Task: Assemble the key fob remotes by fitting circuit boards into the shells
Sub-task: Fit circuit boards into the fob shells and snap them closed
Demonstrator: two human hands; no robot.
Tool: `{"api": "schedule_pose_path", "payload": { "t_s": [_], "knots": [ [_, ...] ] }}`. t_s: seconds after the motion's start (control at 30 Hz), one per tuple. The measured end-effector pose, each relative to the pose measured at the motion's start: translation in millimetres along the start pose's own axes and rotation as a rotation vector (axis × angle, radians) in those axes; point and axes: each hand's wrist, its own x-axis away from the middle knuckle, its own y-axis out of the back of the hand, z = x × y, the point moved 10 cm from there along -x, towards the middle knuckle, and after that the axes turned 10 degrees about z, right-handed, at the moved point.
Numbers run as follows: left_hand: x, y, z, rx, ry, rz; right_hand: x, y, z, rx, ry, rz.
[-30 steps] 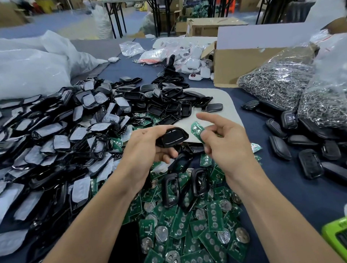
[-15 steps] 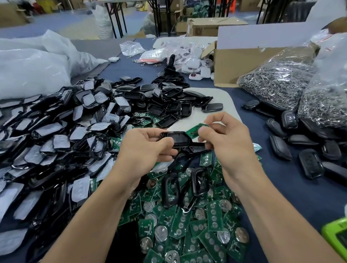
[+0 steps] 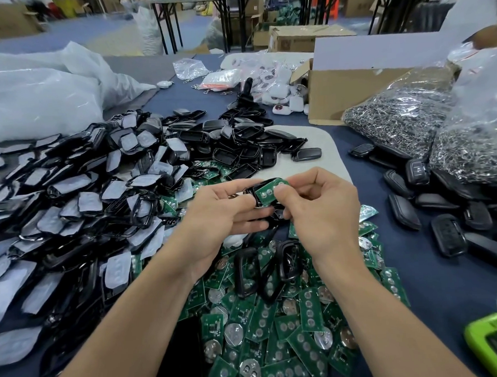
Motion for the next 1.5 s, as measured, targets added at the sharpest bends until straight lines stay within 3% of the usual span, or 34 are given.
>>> {"api": "schedule_pose_path", "payload": {
  "t_s": [0.27, 0.57, 0.8, 1.07, 1.5],
  "knots": [
    [1, -2, 0, -0.022, -0.018, 0.012, -1, -2, -8, -0.070, -0.042, 0.001],
    [1, 4, 0, -0.027, -0.035, -0.050, -7, -4, -11, 0.016, -0.061, 0.048],
    [1, 3, 1, -0.004, -0.029, -0.075, -6, -7, -10, -0.125, -0.058, 0.094],
    [5, 4, -3, -0.024, -0.050, -0.119, 0, -2, -3, 0.121, -0.047, 0.002],
    [13, 16, -16, -0.187, -0.147, -0.266, 9, -8, 13, 0.227, 0.029, -0.035]
  ]
}}
